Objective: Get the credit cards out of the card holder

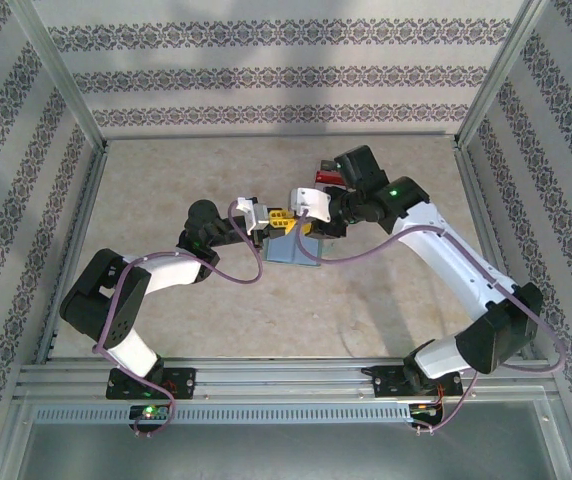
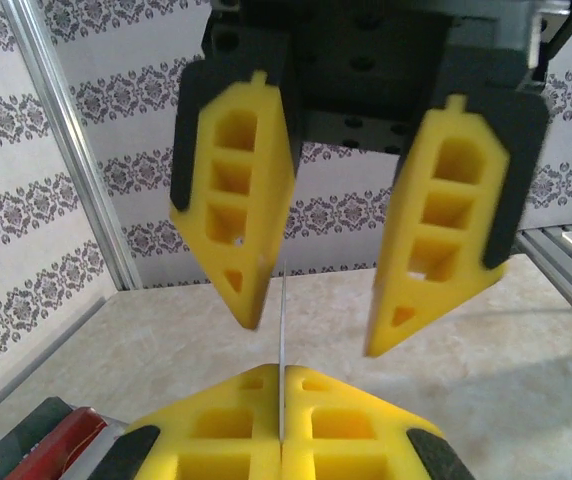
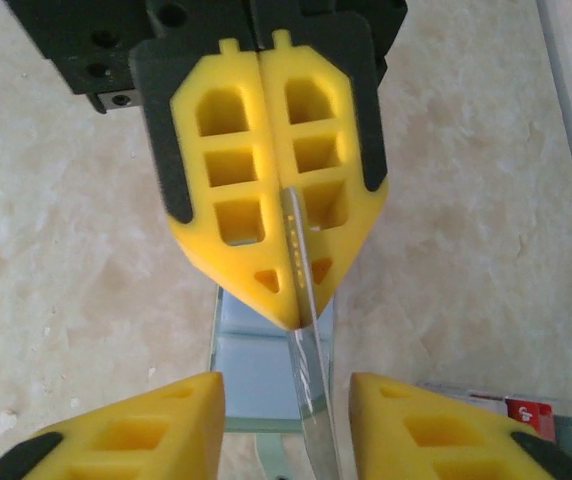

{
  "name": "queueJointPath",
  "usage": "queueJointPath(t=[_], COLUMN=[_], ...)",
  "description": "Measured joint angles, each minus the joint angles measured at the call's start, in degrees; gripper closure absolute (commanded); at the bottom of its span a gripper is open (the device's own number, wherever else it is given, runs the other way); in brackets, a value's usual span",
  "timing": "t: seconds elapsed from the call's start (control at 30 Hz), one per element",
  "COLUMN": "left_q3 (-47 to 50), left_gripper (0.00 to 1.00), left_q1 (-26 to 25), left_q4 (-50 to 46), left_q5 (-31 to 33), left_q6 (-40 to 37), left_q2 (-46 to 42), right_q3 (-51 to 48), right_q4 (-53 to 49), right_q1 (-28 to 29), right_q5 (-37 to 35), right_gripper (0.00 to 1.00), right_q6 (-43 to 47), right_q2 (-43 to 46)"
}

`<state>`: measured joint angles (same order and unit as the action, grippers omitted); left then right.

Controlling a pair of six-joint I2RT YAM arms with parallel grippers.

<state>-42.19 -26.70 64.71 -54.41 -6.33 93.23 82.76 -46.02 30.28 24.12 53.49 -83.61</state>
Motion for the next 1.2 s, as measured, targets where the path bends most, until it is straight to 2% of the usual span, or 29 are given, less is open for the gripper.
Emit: queueJointPath(t=[0.23,0.27,0.4,0.53,0.63,0.7,0.9,1.2], left_q3=[0.00,0.00,0.17,1.84,3.63,4.66,6.86,8.55], left_gripper=[1.00,0.97,0.69,0.53,0.29,0.21,0.08,0.01], left_q1=[0.00,0.02,0.00,0.00,0.02,0.07,1.16,6.78], left_q4=[0.37,0.37,0.55,0.52,-0.42,-2.19,-9.46,-21.24], left_q5=[-0.28,-0.20,0.24,1.99,4.04,5.75,10.49,17.35], left_q6=[0.37,0.39,0.26,-0.59,-2.38,-3.76,-6.71,-6.54], left_q2=[0.00,0.00,-0.07,-1.46,-3.93,-6.25,-14.49,-24.55], right_q3=[1.03,1.07,1.11,1.22,1.75,2.19,4.24,10.75], right_q4=[-0.24,-0.50,-0.87,-0.98,-1.20,-1.38,-1.57,-1.99], right_q1=[-0.02,-0.02,-0.02,-0.17,-0.85,-1.77,-6.40,-11.82], right_q5=[-0.76,-0.76,-0.79,-1.03,-1.29,-1.62,-2.62,-5.51], right_gripper=[0.94,0.96,1.00,1.00,1.00,1.00,1.00,1.00], right_q6=[0.81,0.87,1.16,1.64,2.25,2.51,3.80,5.51], right_q2=[-0.57,-0.57,-0.57,-0.57,-0.57,-0.57,-2.16,-11.98])
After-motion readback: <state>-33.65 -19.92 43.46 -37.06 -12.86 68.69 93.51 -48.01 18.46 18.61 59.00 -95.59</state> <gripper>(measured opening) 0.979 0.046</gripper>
